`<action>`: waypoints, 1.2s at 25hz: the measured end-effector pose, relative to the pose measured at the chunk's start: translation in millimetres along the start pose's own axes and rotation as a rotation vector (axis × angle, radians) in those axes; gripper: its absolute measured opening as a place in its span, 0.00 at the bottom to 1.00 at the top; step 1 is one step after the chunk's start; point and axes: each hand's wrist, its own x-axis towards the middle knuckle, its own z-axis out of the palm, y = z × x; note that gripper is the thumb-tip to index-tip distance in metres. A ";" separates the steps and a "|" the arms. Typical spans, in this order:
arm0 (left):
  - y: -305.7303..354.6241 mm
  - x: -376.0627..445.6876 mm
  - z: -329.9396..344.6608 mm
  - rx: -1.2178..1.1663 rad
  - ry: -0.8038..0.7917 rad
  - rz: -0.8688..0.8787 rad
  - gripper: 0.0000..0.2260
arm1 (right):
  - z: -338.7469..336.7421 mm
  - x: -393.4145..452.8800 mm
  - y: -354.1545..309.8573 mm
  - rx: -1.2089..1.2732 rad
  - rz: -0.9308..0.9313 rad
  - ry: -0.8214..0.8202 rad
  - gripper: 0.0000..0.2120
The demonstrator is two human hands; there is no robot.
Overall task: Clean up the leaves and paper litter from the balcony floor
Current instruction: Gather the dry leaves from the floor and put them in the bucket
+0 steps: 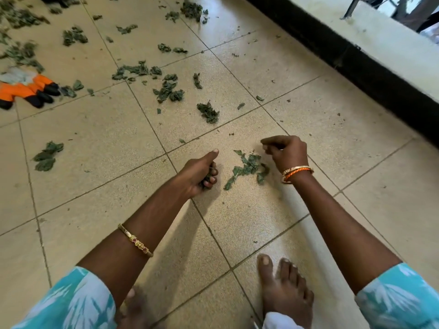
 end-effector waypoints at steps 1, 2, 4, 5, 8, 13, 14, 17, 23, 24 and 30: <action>-3.3 -5.8 4.5 0.015 -0.003 -0.006 0.18 | 1.7 -12.6 -12.3 0.075 0.022 -0.003 0.09; -6.9 -11.6 9.7 0.022 -0.019 -0.018 0.19 | 5.3 -28.6 -25.8 0.089 0.003 -0.022 0.09; -10.8 -21.3 22.0 -0.050 -0.101 -0.056 0.24 | 20.3 -62.7 -49.0 0.016 -0.123 -0.106 0.10; -10.5 -24.0 26.8 -0.116 -0.136 -0.075 0.27 | 27.3 -78.2 -60.6 -0.023 -0.194 -0.164 0.11; -9.5 -23.9 30.4 -0.239 -0.095 -0.073 0.30 | 42.0 -109.0 -80.2 -0.062 -0.306 -0.326 0.24; -15.9 -9.3 14.1 -0.212 0.091 0.032 0.17 | 37.3 -94.5 -67.3 0.055 -0.230 -0.363 0.27; -13.8 -6.8 9.8 -0.235 0.104 0.035 0.16 | 32.9 -81.5 -56.3 0.023 -0.199 -0.318 0.25; -7.8 0.3 -5.2 -0.311 0.131 0.017 0.16 | 14.9 -44.4 -12.0 -0.316 -0.027 -0.274 0.30; -16.1 2.8 -19.4 -0.368 0.101 0.005 0.16 | 40.1 -59.2 4.9 -0.524 -0.148 -0.358 0.54; -17.6 2.5 -19.3 -0.366 0.094 0.007 0.16 | 47.4 -60.5 3.8 -0.555 -0.197 -0.378 0.53; -22.0 3.0 -22.1 -0.351 0.089 0.004 0.15 | 55.3 -57.9 13.9 -0.372 -0.464 -0.240 0.13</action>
